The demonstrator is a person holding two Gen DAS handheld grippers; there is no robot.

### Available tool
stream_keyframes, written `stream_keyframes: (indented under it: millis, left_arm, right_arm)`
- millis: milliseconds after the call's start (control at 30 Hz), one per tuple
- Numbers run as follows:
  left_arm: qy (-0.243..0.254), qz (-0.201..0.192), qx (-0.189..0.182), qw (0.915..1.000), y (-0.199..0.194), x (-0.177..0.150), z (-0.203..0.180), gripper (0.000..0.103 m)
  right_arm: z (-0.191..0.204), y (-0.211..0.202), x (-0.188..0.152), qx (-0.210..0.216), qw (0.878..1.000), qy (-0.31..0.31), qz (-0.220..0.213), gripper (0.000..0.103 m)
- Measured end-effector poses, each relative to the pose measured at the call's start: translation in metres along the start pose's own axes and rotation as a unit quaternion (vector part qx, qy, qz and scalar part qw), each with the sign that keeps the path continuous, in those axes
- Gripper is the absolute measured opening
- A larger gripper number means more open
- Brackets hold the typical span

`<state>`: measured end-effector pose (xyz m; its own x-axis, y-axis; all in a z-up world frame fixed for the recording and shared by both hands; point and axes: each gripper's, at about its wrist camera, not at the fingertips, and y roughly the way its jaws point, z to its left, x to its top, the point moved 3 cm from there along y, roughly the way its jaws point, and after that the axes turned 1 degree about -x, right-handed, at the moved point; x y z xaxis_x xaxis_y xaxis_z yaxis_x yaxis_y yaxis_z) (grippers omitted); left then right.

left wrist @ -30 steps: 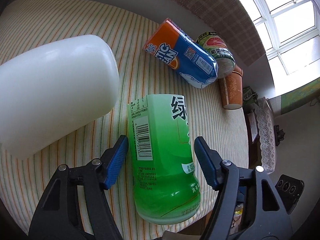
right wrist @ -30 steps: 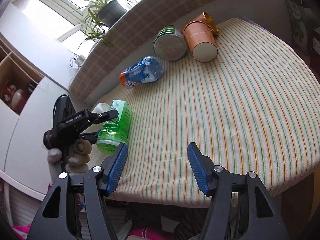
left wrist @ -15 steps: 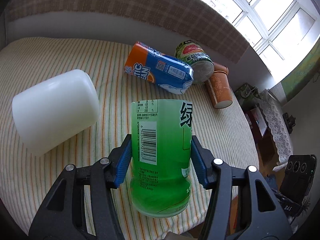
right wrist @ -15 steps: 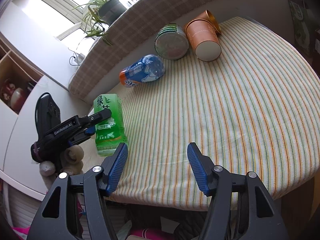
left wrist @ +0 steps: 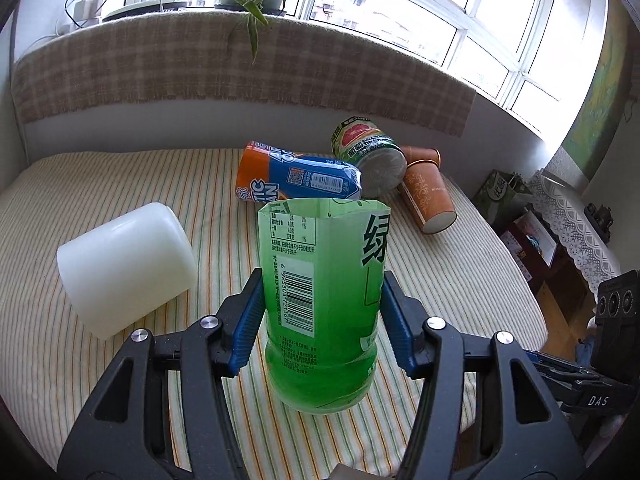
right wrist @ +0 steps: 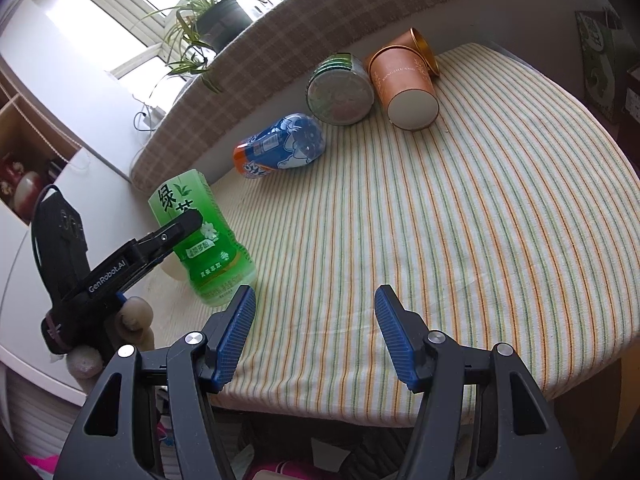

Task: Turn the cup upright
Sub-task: 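Rotate the green bottle open end up with the left gripper and set it down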

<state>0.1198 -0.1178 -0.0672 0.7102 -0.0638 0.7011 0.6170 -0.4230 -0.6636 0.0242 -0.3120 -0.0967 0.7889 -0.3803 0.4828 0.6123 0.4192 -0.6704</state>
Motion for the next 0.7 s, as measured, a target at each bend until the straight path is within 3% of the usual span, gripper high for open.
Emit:
stream_keyframes:
  millis: [400,700]
  left_arm:
    - [0.025,-0.027,0.017,0.9992,0.014,-0.003,-0.005,0.057]
    - [0.048,-0.014,-0.01,0.9987,0.002,-0.018,-0.017,0.057]
  right_arm:
    - [-0.001,-0.002,-0.001,-0.011,1.0,-0.003,-0.001,0.061]
    - [0.005,0.0,0.001,-0.006,1.0,-0.009,-0.002,0.061]
